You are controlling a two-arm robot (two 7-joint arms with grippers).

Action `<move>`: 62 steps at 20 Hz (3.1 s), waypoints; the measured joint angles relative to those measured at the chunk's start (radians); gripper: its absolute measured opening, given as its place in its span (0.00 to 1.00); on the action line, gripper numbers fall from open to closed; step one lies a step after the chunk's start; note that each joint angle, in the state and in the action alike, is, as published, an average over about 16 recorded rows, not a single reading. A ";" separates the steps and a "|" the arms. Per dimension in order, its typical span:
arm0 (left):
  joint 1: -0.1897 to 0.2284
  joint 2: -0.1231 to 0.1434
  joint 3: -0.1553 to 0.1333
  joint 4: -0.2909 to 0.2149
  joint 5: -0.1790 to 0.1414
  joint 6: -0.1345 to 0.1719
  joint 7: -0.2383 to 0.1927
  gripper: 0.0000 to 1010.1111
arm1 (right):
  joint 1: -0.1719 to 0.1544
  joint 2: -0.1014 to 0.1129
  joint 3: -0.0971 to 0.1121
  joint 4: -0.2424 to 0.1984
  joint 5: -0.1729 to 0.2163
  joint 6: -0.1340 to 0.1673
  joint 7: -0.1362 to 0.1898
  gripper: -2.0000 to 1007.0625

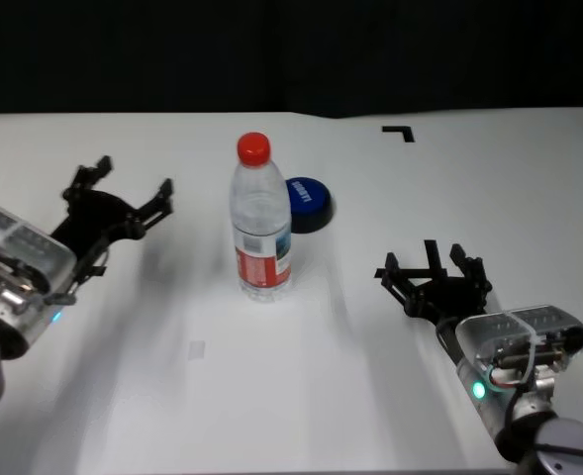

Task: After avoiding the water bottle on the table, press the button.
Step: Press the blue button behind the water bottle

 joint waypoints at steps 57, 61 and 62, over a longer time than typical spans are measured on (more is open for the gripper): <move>-0.319 -0.070 0.132 0.343 0.036 -0.037 -0.060 0.99 | 0.000 0.000 0.000 0.000 0.000 0.000 0.000 1.00; -0.319 -0.070 0.140 0.360 0.036 -0.034 -0.061 0.99 | 0.000 0.000 0.000 0.000 0.000 0.000 0.000 1.00; -0.319 -0.070 0.142 0.365 0.036 -0.034 -0.062 0.99 | 0.000 0.000 0.000 0.000 0.000 0.000 0.000 1.00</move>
